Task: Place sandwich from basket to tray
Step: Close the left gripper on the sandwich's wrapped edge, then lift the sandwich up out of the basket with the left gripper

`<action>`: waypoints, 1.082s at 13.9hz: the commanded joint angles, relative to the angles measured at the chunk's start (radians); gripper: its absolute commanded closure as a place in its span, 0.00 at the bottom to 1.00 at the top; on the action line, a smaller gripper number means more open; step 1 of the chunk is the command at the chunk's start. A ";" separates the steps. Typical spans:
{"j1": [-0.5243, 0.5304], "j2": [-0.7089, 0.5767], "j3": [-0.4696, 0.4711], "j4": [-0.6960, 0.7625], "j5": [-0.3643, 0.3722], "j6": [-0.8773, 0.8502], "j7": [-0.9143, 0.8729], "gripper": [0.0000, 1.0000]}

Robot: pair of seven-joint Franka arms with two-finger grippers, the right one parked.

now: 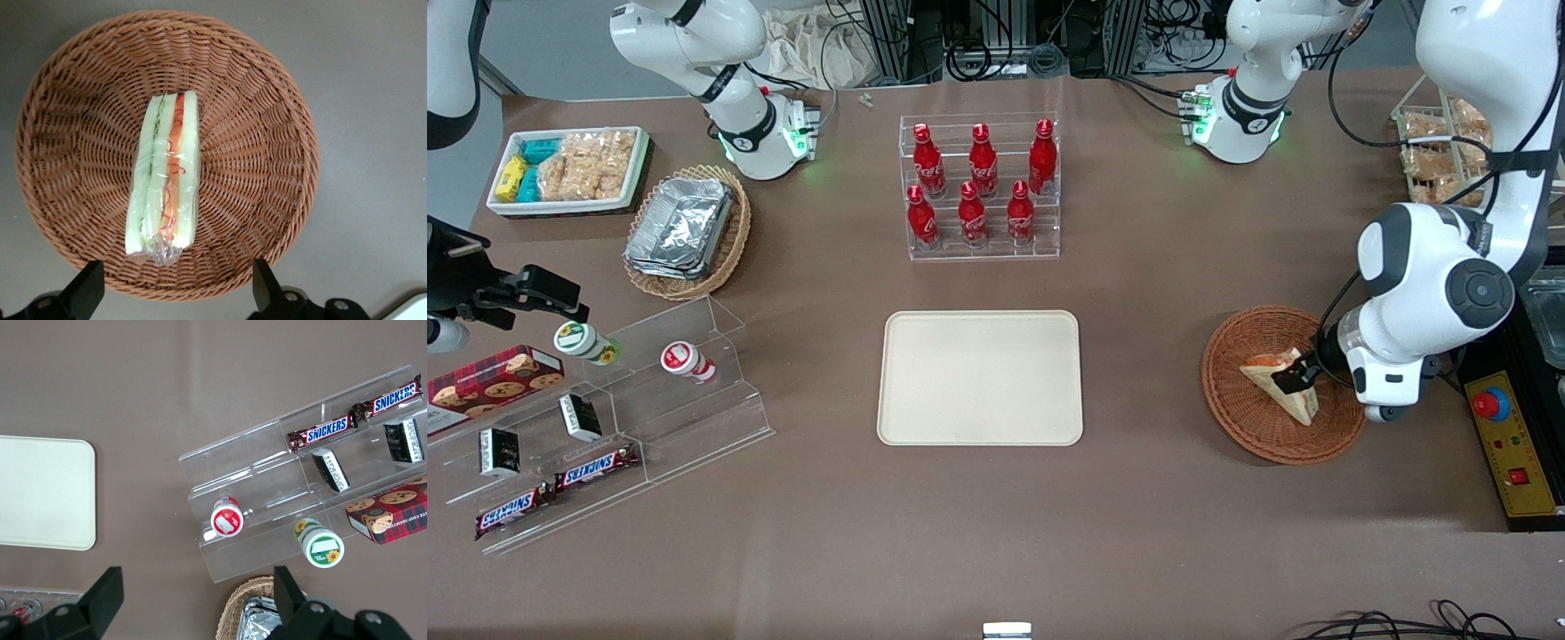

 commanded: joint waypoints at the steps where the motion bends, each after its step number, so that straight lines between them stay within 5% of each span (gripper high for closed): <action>1: 0.002 0.021 0.001 -0.013 0.054 0.037 -0.055 0.00; 5: 0.008 0.070 0.002 -0.032 0.130 0.081 -0.086 0.00; 10: 0.006 0.076 0.035 -0.098 0.134 0.188 -0.087 0.00; 11: 0.005 0.088 0.035 -0.092 0.134 0.190 -0.086 0.06; 14: -0.001 0.104 0.035 -0.088 0.184 0.190 -0.093 0.82; 15: -0.003 0.104 0.035 -0.086 0.192 0.190 -0.111 1.00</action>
